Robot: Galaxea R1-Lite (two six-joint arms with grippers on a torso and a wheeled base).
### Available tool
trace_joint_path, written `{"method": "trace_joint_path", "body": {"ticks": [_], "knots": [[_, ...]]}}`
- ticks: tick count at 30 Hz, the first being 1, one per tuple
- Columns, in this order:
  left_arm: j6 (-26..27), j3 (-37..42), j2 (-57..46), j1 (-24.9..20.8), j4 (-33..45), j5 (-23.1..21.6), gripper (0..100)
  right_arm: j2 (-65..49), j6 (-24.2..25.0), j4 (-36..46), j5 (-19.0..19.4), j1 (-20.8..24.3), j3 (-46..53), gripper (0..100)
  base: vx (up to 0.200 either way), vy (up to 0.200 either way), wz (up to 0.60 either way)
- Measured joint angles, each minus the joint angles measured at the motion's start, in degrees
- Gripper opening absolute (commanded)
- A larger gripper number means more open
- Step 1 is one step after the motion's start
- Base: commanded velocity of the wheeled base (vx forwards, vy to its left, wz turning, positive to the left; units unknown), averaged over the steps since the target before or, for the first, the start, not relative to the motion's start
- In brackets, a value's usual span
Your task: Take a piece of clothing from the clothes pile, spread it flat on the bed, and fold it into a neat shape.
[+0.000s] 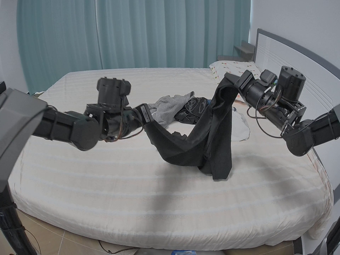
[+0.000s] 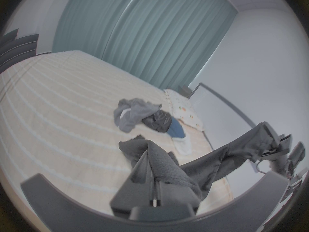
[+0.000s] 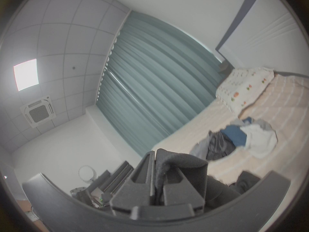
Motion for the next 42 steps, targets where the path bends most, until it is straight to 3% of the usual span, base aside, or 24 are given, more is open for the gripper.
{"method": "trace_joint_path", "body": {"ticks": [6,14,18,30,42], "knots": [[-0.26,0.17,-8.30,1.16,0.48,0.12,0,-4.34,-0.76,-0.60,0.30,-0.96,-1.93,0,0.000,0.000,0.00],[-1.29,7.14,-11.80,1.27,-0.98,0.57,0,-4.86,-2.32,-1.96,1.35,0.56,6.78,0,0.000,0.000,0.00],[-4.61,12.00,-11.95,0.67,-3.58,0.56,0,-4.19,-2.40,-2.49,2.41,1.13,11.04,0,0.000,0.000,0.00],[-9.06,24.73,-9.52,-1.90,-17.35,0.38,0,-3.49,0.55,-2.78,2.88,1.94,18.41,0,-0.200,0.000,0.00],[-10.87,32.78,-8.44,-3.61,-20.99,0.49,0,-3.67,3.45,-2.84,2.74,2.11,23.10,0,0.000,0.000,0.00]]}}
